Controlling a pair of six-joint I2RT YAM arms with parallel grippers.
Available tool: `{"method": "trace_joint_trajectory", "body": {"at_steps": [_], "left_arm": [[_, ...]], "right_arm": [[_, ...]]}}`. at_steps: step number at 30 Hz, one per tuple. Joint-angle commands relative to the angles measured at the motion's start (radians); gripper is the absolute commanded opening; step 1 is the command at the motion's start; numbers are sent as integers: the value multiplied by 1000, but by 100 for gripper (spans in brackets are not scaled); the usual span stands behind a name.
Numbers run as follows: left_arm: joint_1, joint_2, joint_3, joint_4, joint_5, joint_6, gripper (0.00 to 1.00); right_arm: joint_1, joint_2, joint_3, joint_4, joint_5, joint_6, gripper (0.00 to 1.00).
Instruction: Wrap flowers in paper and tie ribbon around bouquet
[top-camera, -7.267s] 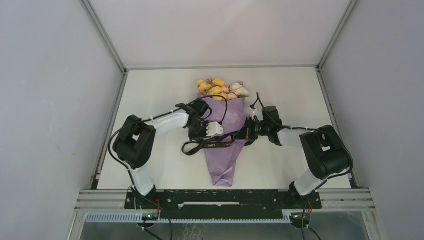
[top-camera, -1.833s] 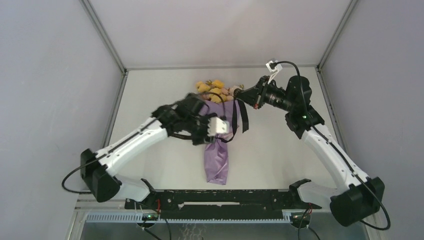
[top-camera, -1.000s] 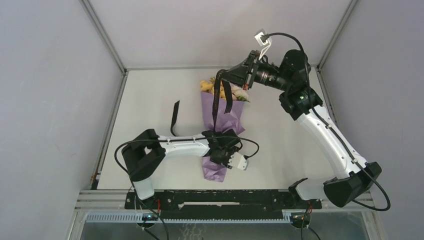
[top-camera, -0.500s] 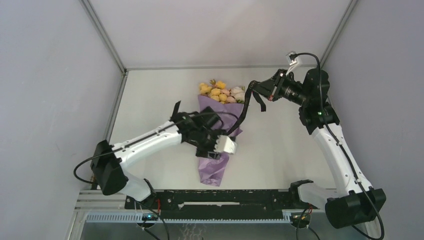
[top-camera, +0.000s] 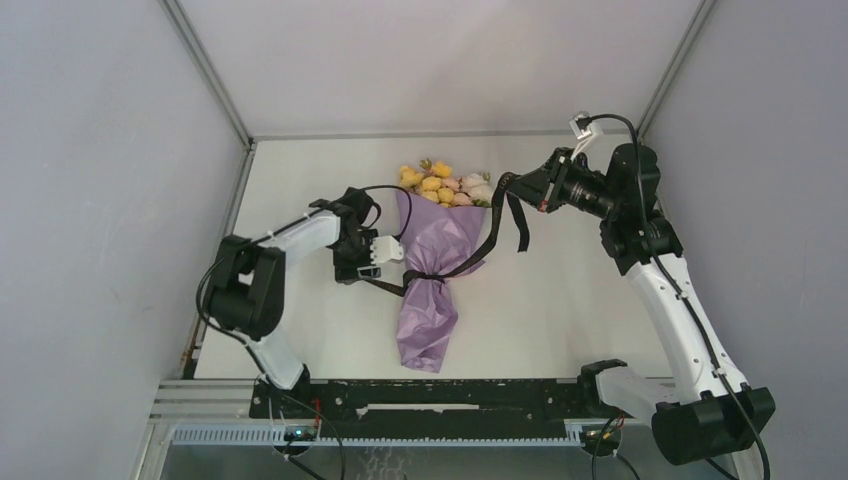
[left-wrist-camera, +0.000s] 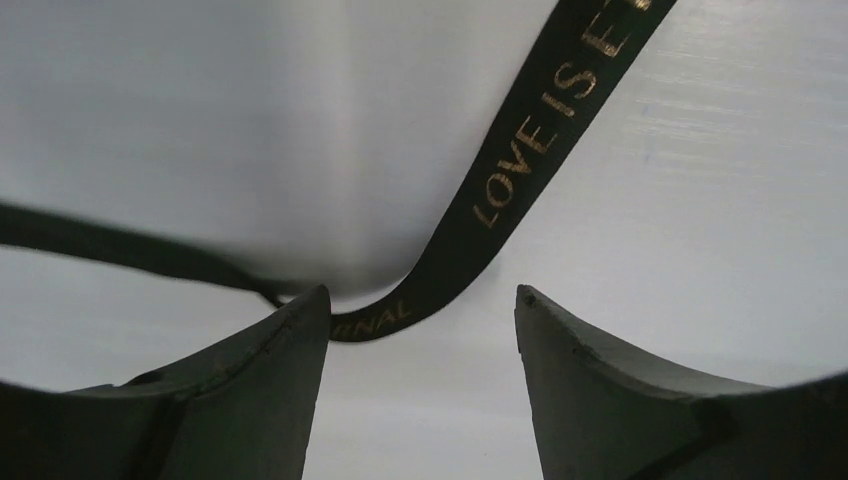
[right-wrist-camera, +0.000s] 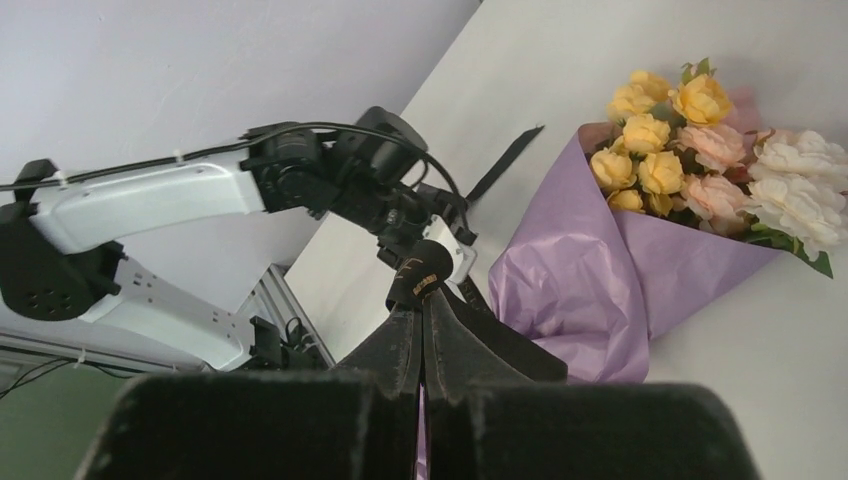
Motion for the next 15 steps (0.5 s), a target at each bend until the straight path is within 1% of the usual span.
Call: {"method": "trace_joint_trajectory", "body": {"at_steps": [1,6,7,8,9,11,12,15], "left_arm": [[7,77,64,-38,-20,57,73],[18,116,51,-12,-55,58,69],[21,118,50,-11,-82,58,67],[23,120,50,-8,-95,52,61],[26,123,52,-4,-115,41,48],[37,130,52,14,-181,13,11],[50,129,47,29,-214,-9,1],[126,107,12,104,-259,-79,0]], "right_arm": [[-13,-31,2,-7,-7,-31,0],[-45,-42,2,-32,-20,-39,0],[-60,-46,2,-38,-25,-38,0],[-74,-53,2,-43,-28,-37,0],[-91,-59,2,-50,-28,-37,0],[-130,-77,2,-67,-23,-35,0],[-156,-88,-3,-76,-18,-30,0],[-264,-112,-55,-109,13,27,0]]}}
